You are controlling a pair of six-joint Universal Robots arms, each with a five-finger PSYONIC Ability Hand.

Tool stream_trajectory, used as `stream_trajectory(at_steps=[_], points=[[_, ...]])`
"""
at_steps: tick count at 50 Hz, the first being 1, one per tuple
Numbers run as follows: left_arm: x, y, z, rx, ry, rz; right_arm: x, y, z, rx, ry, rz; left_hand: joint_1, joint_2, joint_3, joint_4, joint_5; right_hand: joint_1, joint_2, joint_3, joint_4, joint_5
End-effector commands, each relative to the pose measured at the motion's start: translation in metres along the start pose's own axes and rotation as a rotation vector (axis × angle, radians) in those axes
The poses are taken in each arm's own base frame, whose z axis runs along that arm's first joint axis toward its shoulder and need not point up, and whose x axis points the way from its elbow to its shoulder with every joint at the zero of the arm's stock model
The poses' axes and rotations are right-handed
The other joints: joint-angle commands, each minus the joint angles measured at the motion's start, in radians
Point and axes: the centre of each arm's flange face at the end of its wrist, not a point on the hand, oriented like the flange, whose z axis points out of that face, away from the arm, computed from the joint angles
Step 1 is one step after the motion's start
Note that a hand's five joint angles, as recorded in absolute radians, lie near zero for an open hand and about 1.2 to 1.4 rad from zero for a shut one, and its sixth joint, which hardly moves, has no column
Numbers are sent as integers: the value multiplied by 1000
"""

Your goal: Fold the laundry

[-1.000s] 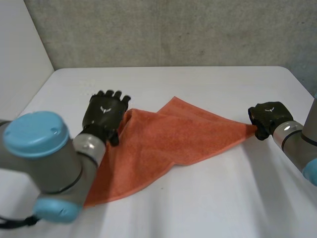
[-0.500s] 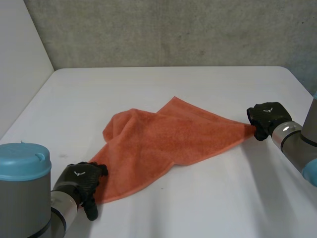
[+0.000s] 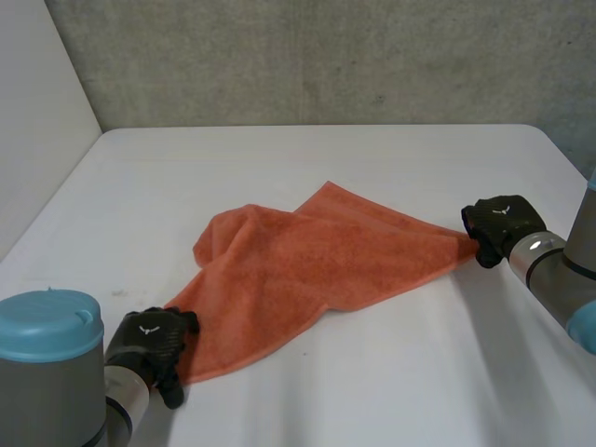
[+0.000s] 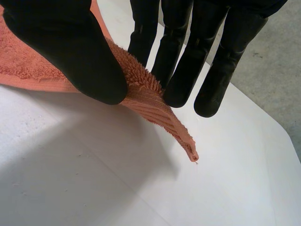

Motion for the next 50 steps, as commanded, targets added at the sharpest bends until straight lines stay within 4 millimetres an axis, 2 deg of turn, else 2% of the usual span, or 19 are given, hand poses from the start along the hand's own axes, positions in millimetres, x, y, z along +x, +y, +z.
stream_trajectory(at_steps=[1,14,36,44,50], points=[[-2,-3,5,36,-12,-12,-1,2,-1,-4,-5,1,116,118,120,120,119,423,215,208,203,243],[-2,3,14,7,-18,-12,-2,3,-1,-4,-5,-1,139,142,143,143,143,423,215,208,203,243],[-7,-5,24,79,-44,-36,-4,5,-2,-8,-8,-1,412,415,416,416,416,423,215,208,203,243],[-10,-4,30,88,-60,17,-4,5,-2,-9,-9,-1,497,500,501,501,501,423,215,208,203,243],[-10,-3,31,91,-62,23,-4,5,-2,-8,-10,-1,691,693,695,695,694,423,215,208,203,243]])
